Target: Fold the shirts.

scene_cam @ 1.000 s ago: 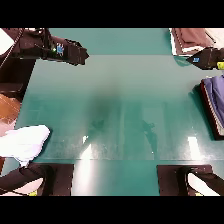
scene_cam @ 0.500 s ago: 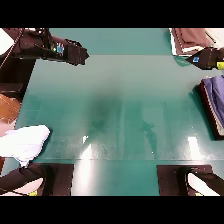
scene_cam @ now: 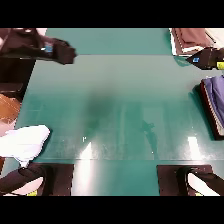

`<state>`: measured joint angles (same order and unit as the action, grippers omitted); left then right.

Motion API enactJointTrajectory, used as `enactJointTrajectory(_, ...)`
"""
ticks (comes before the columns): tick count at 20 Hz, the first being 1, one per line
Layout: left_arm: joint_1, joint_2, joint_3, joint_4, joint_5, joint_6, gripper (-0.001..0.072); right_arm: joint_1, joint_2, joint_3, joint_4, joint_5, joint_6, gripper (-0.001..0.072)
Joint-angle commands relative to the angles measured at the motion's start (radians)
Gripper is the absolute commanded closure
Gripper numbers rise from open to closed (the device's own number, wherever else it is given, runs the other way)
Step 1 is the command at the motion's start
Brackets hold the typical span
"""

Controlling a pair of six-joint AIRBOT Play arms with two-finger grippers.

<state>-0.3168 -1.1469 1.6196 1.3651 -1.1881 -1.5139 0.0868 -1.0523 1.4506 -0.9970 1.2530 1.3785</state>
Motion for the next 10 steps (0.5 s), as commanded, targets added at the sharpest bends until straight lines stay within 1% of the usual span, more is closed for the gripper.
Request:
enactJointTrajectory(1,0.120,0.092,-0.032,0.158,-0.264,-0.005,0.0683,0.001,0.001,0.001,0.000,0.007,0.000,0.0694)
enactJointTrajectory(4,0.220,0.241,-0.232,0.292,-0.309,-0.014,0.0683,0.001,0.001,0.001,0.000,0.007,0.000,0.0693)
enactJointTrajectory(6,0.288,0.325,-0.426,0.320,-0.325,-0.032,0.0680,0.001,0.001,0.001,0.000,0.007,0.000,0.0694)
enactJointTrajectory(7,0.318,0.347,-0.516,0.325,-0.325,-0.032,0.0539,0.001,0.001,0.001,0.000,0.007,0.000,0.0694)
enactJointTrajectory(8,0.347,0.356,-0.604,0.335,-0.320,-0.032,0.0229,0.001,0.001,0.001,0.000,0.007,0.000,0.0694)
enactJointTrajectory(9,0.378,0.359,-0.698,0.348,-0.308,-0.036,0.0086,0.001,0.001,0.001,0.000,0.007,0.000,0.0694)
enactJointTrajectory(10,0.407,0.359,-0.790,0.362,-0.284,-0.035,0.0087,0.001,0.001,0.001,0.000,0.007,0.000,0.0694)
